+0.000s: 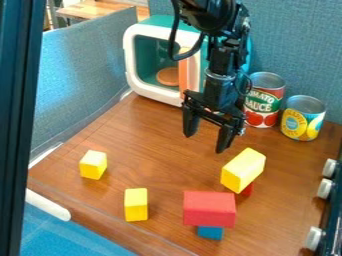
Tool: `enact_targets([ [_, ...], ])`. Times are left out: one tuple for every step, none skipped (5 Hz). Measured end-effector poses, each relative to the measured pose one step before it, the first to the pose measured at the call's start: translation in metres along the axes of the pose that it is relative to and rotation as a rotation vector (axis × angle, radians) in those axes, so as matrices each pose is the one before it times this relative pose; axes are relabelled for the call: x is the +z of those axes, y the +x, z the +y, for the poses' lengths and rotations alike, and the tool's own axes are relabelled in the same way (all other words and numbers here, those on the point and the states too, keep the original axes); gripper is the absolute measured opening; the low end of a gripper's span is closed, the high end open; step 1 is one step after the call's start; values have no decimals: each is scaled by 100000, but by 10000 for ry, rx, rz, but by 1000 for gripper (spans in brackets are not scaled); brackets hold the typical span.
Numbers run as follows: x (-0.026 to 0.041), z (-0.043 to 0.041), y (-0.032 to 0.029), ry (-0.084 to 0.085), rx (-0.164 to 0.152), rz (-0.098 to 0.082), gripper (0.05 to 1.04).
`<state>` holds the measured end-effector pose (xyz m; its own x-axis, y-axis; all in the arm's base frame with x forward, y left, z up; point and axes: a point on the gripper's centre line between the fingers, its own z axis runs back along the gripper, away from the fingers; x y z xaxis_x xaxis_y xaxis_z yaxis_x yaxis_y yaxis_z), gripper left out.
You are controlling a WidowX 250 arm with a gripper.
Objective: Put the yellow cube on top of the yellow block
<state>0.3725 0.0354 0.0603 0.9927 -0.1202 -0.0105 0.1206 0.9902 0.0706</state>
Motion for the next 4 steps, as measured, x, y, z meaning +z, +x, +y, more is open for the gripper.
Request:
enact_targets([
  [-1537,-244,-335,-118,3,400,1001],
  [-771,1305,-1424,-366,738,455,1001],
  [-170,2600,-1101,-390,1051,280,1001],
  [4,625,-440,-183,532,274,1001],
])
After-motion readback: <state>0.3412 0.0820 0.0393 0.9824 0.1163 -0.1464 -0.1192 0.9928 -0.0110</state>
